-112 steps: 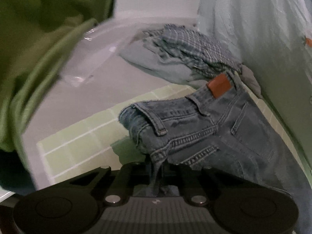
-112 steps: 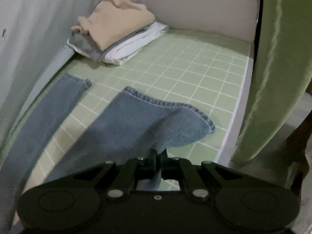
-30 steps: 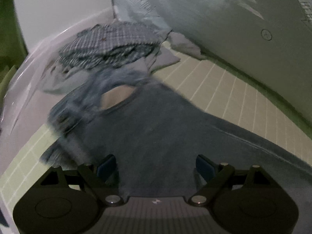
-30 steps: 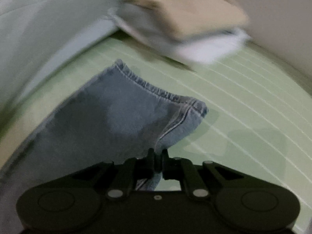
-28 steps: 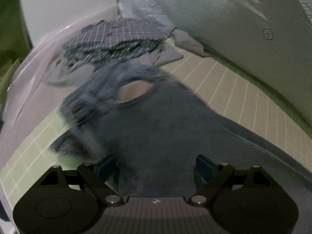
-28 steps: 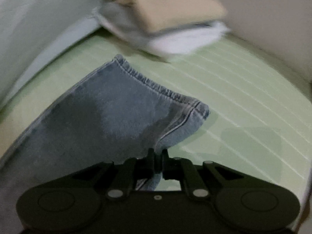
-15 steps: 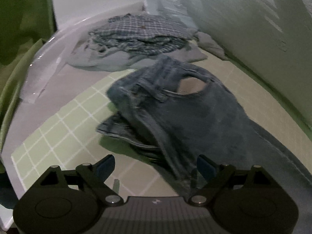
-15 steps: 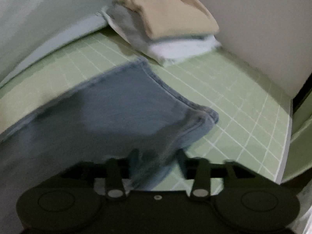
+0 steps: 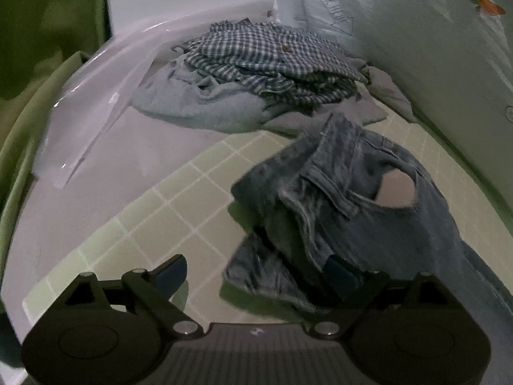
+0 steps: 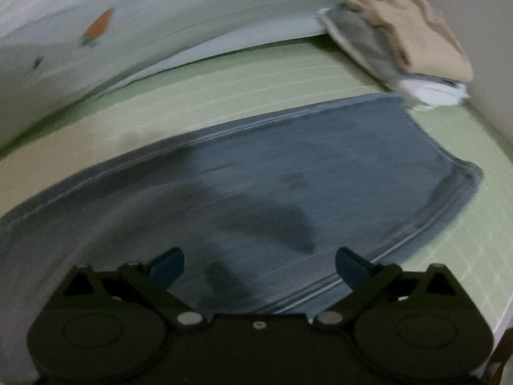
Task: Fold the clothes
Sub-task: 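Grasp the jeans waistband with the left tool and lift it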
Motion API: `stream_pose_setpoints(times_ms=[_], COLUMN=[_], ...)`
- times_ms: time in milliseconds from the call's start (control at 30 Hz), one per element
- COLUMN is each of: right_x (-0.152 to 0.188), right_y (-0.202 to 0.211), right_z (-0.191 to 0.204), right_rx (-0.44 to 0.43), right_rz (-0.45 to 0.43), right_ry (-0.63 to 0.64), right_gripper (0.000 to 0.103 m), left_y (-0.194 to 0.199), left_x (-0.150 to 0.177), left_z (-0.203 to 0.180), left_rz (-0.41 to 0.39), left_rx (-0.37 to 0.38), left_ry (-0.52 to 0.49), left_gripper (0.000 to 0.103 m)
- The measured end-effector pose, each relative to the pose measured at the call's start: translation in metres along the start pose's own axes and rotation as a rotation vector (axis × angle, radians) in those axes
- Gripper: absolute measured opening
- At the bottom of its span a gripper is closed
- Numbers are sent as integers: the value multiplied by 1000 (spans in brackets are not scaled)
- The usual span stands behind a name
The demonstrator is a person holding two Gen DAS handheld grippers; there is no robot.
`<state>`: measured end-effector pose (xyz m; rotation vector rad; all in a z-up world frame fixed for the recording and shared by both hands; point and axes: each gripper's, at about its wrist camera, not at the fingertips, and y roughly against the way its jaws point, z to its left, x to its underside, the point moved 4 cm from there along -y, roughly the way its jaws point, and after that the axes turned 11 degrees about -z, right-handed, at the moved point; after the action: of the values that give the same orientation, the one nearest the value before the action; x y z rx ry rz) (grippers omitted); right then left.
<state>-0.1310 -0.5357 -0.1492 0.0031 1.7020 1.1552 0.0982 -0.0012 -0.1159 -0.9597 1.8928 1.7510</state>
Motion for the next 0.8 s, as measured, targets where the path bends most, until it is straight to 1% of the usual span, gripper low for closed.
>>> stream_pose_setpoints(times_ms=[200,367,500,567,600,633,700,733,767,800], right_x=[8,12,15,15,15,15,15,14,13,12], right_y=[-10,-11,-10,-11,-11,-10,-10,-10,-10,-9], right_z=[37,60,72,72,72,72,70,69,67,65], right_rx=[10,10,20,22,23,25,28,29,28,27], right_rz=[67,90,99,106,108,108,106,102,98,92], right_ry=[14,49,52,42,39,38,40,39,36,31], right_gripper=[102,102,102,102,102,102,102,102,102,102], left_y=[-24,-39,-47,-49,-48,-47,-44,-42,-39,-36], left_x=[-13,-20,-22,-22,-22,-22,-22,-22,-23,-25], left_z=[0,-5,-6,-4,-4,-6,-10,-12,-16,-21], left_rz=[11,20,48,56,51,47,54,52,46,40], left_rx=[56,101,123,147,160,179,202,199,202,209], left_ry=[-14,-41,-24,6,14,17,29,29,18,4], left_gripper=[96,97,96,91,85,74,59,50,44,31])
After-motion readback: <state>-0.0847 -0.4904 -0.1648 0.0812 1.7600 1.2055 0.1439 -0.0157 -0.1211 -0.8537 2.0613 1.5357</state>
